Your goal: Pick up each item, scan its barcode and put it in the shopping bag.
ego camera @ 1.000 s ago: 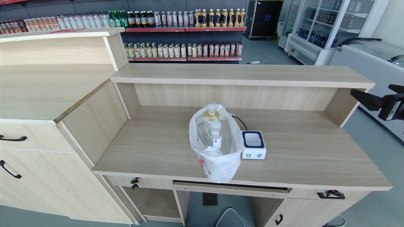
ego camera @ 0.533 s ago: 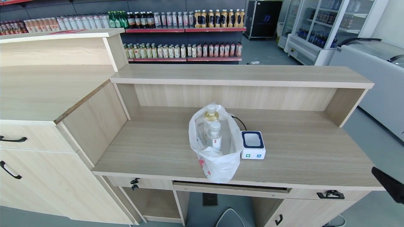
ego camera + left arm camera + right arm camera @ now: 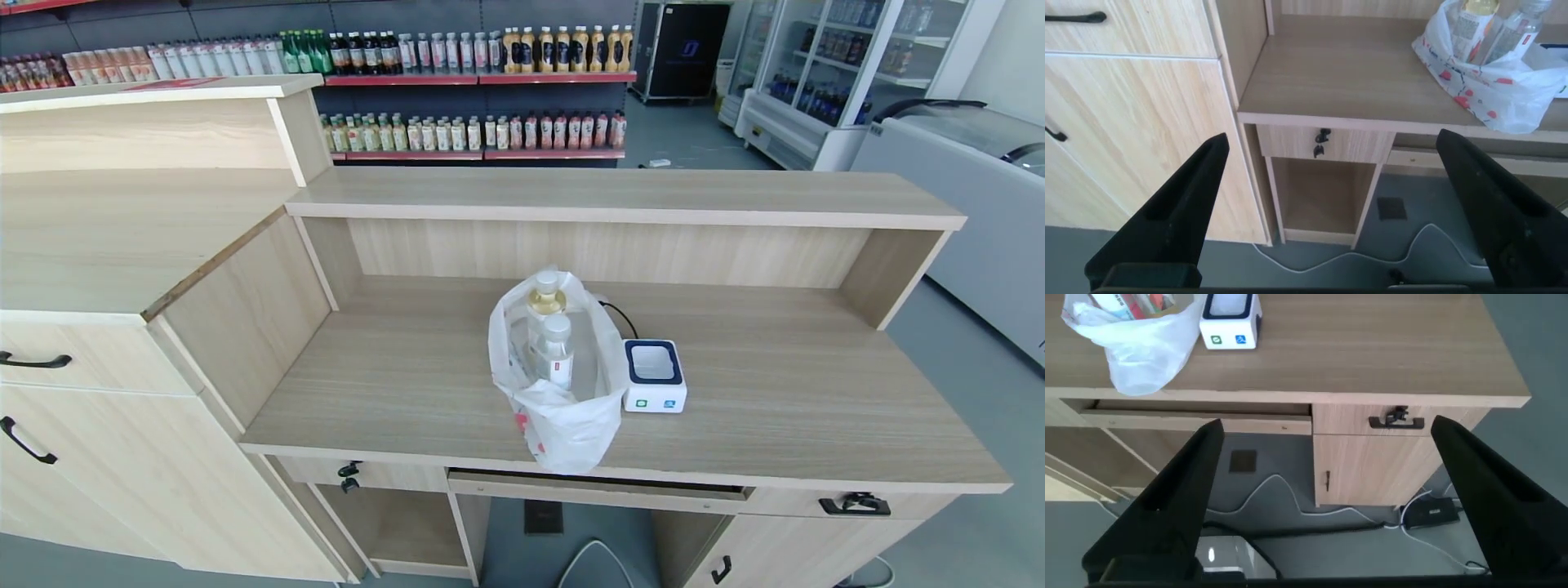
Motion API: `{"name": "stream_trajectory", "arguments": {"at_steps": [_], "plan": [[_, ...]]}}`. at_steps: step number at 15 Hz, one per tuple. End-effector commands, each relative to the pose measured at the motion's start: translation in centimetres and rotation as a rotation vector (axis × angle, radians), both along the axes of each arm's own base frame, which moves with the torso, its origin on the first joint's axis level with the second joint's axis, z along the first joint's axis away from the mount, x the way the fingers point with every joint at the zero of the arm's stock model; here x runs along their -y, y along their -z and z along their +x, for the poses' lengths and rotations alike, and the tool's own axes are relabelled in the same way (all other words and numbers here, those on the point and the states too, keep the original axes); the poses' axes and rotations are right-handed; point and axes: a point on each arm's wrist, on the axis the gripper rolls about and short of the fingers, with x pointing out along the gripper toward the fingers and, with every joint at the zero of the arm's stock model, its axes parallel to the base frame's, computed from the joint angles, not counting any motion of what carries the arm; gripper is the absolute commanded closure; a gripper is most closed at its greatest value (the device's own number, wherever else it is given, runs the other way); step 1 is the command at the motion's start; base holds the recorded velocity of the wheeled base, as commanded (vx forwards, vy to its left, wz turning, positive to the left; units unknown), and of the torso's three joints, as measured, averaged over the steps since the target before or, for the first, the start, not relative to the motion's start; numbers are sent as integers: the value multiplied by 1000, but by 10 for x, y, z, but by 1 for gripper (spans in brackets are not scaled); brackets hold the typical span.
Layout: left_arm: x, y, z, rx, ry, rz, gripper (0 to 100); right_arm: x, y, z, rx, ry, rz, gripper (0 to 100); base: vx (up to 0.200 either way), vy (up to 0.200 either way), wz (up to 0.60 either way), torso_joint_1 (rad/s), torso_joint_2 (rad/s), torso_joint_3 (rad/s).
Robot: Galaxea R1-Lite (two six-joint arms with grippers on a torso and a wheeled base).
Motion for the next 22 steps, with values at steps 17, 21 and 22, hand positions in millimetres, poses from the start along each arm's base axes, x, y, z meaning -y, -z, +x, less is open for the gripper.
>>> {"name": "stream_trajectory", "arguments": {"at_steps": [17,21,22], "plan": [[0,0,0,0,0,0,0,1,4,-12,139,-15,24,0,0,0,0,0,0,0],[0,0,0,0,-2,0,0,1,4,-12,139,-15,23,0,0,0,0,0,0,0],[0,0,0,0,0,0,0,1,4,-12,139,-15,21,0,0,0,0,0,0,0]]}}
